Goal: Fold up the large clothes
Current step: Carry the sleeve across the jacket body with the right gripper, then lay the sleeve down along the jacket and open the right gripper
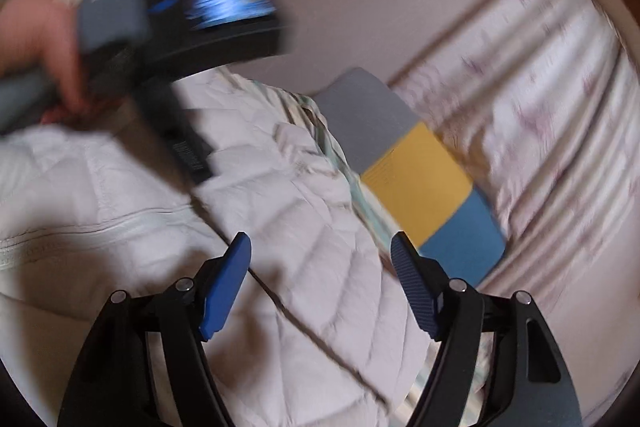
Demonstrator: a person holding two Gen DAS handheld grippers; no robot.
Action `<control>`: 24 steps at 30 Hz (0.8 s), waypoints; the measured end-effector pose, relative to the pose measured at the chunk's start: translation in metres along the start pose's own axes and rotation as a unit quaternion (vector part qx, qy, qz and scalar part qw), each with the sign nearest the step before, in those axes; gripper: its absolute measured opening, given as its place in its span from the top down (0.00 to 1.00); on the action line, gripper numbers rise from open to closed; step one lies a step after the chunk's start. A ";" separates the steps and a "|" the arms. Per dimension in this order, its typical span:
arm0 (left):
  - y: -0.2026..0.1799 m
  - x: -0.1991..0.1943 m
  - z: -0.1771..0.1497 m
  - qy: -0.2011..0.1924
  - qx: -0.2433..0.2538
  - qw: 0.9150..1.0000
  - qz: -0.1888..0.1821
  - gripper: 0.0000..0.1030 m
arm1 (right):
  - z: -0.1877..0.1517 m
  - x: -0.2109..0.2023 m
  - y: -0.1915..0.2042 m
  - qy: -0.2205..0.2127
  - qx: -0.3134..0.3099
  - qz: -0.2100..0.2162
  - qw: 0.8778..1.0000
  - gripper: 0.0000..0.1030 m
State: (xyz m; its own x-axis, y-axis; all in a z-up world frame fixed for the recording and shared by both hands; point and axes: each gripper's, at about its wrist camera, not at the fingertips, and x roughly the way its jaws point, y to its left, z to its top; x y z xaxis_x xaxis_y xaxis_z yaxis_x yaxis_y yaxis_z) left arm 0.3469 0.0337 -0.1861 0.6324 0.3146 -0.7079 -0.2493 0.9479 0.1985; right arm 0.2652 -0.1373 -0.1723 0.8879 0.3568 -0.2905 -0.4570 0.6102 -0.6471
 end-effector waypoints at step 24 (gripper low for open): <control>0.006 0.017 -0.012 0.025 -0.028 0.999 0.008 0.03 | -0.108 0.160 -0.143 0.312 0.400 -0.022 0.861 0.66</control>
State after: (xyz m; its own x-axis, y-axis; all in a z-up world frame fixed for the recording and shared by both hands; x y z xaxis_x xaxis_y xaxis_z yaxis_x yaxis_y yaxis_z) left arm 0.3470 0.0441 -0.2048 0.5907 0.3246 -0.7387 -0.3001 0.9382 0.1723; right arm 0.4781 -0.2439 -0.2020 0.6475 0.0236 -0.7617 -0.0905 0.9948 -0.0461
